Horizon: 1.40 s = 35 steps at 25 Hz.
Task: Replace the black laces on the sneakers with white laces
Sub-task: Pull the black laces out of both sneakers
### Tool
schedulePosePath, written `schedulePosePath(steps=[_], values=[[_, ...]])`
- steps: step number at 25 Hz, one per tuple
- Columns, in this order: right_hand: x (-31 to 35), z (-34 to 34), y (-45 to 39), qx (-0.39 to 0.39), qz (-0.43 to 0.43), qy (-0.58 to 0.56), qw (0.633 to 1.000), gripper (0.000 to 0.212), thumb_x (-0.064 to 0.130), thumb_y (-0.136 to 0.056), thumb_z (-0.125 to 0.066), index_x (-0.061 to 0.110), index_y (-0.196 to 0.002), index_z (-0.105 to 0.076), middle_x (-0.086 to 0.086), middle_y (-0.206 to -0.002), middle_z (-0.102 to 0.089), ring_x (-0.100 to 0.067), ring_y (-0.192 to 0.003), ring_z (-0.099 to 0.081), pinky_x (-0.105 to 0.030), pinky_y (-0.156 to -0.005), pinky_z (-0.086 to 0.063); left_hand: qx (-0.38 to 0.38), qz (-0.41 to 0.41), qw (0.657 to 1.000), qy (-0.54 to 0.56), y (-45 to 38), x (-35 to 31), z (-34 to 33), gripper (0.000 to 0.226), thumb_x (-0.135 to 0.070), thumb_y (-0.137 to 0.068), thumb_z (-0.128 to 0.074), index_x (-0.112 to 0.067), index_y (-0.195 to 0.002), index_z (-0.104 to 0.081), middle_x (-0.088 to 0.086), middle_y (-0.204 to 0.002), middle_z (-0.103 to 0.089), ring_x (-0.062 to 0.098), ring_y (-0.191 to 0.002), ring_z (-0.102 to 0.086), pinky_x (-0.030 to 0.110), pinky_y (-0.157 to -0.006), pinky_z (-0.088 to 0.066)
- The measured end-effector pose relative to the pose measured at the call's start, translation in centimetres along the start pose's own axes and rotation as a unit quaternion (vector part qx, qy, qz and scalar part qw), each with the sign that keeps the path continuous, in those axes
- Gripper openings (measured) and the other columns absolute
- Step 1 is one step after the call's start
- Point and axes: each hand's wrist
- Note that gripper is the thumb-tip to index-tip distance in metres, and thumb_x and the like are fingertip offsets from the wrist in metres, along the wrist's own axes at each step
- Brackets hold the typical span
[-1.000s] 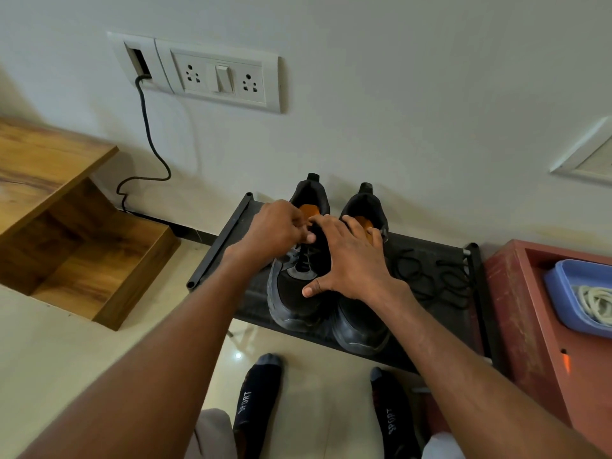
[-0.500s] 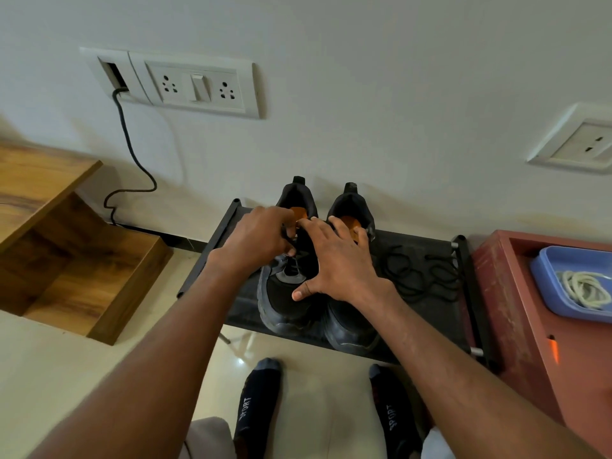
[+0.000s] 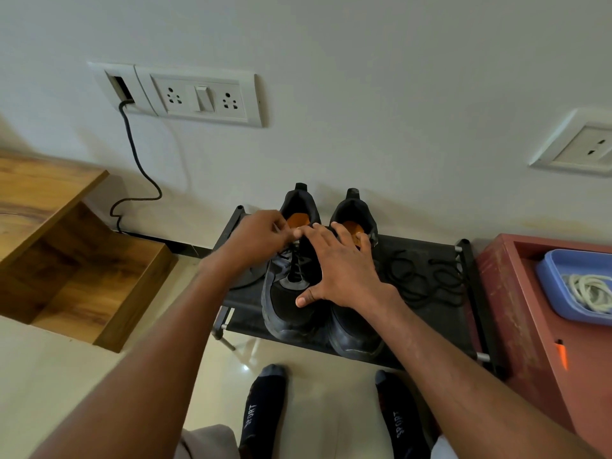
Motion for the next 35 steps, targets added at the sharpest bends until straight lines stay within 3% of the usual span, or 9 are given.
schedulePosePath(steps=[4,12,16,18,21,24,27,31,35], values=[[-0.1,-0.1,0.0,0.000,-0.001,-0.002,1.000,0.134,0.075,-0.061,-0.085,0.042,-0.163,-0.004,0.006,-0.175,-0.009,-0.027,-0.161,0.001,-0.065,-0.124,-0.002,0.026,-0.036,0.989,-0.142,0.2,-0.3,-1.2,0.038,-0.041,-0.080,-0.087,-0.021,-0.077,-0.055,-0.001,-0.079,-0.061,0.019,-0.072,-0.060,0.030,-0.056,-0.040],[0.1,0.1,0.0,0.006,-0.003,0.000,1.000,0.135,0.074,-0.063,-0.085,0.038,-0.163,-0.003,0.005,-0.175,-0.009,-0.027,-0.161,0.002,-0.065,-0.124,-0.002,-0.014,0.032,0.978,0.203,0.5,-1.0,-0.1,0.022,-0.028,-0.098,-0.072,-0.009,-0.090,-0.062,0.008,-0.074,-0.073,0.010,-0.062,-0.067,0.020,-0.058,-0.047],[0.0,0.0,0.0,-0.002,-0.001,-0.006,1.000,0.134,0.073,-0.060,-0.086,0.040,-0.162,-0.006,0.006,-0.174,-0.013,-0.026,-0.161,-0.001,-0.064,-0.124,-0.002,0.002,-0.033,0.989,-0.145,-0.1,-0.1,-0.7,0.029,-0.042,-0.081,-0.086,-0.023,-0.076,-0.064,-0.004,-0.075,-0.067,0.016,-0.073,-0.068,0.032,-0.063,-0.053],[0.0,0.0,0.1,-0.010,0.000,-0.018,1.000,0.133,0.073,-0.059,-0.087,0.042,-0.161,-0.007,0.007,-0.173,-0.017,-0.026,-0.161,-0.002,-0.065,-0.124,-0.003,0.020,-0.017,0.986,-0.168,-0.3,0.2,-0.9,0.032,-0.039,-0.080,-0.087,-0.021,-0.070,-0.062,-0.002,-0.075,-0.067,0.019,-0.072,-0.067,0.034,-0.066,-0.054],[0.0,0.1,0.2,-0.006,-0.002,-0.020,1.000,0.133,0.073,-0.058,-0.087,0.042,-0.161,-0.008,0.007,-0.173,-0.018,-0.026,-0.161,-0.002,-0.066,-0.124,-0.004,0.005,0.017,0.995,0.096,-0.2,-0.4,0.6,0.034,-0.036,-0.093,-0.076,-0.011,-0.072,-0.069,0.005,-0.072,-0.072,0.018,-0.073,-0.068,0.033,-0.074,-0.052],[0.0,0.1,0.0,-0.002,-0.003,-0.016,1.000,0.133,0.074,-0.058,-0.087,0.042,-0.161,-0.008,0.007,-0.173,-0.018,-0.027,-0.161,-0.003,-0.066,-0.123,-0.005,-0.022,0.062,0.925,0.374,0.2,-1.3,1.7,0.033,-0.035,-0.103,-0.063,-0.010,-0.081,-0.065,0.005,-0.072,-0.072,0.020,-0.071,-0.069,0.035,-0.075,-0.053],[0.1,0.0,0.0,-0.001,-0.005,-0.014,1.000,0.134,0.073,-0.059,-0.087,0.043,-0.161,-0.007,0.006,-0.174,-0.016,-0.028,-0.161,-0.002,-0.066,-0.124,-0.004,-0.045,0.014,0.993,0.111,0.0,-0.5,1.5,0.038,-0.053,-0.087,-0.078,-0.018,-0.084,-0.064,-0.006,-0.074,-0.068,0.010,-0.064,-0.062,0.028,-0.060,-0.044],[0.1,0.0,0.1,0.001,-0.004,-0.011,1.000,0.134,0.074,-0.059,-0.087,0.042,-0.162,-0.007,0.006,-0.174,-0.016,-0.027,-0.162,-0.001,-0.065,-0.125,-0.004,-0.040,-0.029,0.990,-0.130,-0.4,0.1,0.4,0.029,-0.039,-0.079,-0.087,-0.024,-0.069,-0.064,-0.008,-0.071,-0.065,0.016,-0.074,-0.066,0.028,-0.057,-0.039],[0.0,0.0,0.1,0.006,-0.002,-0.013,1.000,0.134,0.074,-0.059,-0.086,0.042,-0.161,-0.006,0.007,-0.174,-0.015,-0.028,-0.161,-0.002,-0.066,-0.124,-0.005,-0.116,-0.072,0.941,0.309,-0.2,-1.9,1.7,0.030,-0.028,-0.094,-0.076,-0.012,-0.076,-0.059,0.000,-0.075,-0.068,0.011,-0.069,-0.063,0.025,-0.059,-0.040]])
Point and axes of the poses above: each hand's wrist, its own y-axis away from the middle knuckle, its own z-axis out of the back of the hand, x = y × z
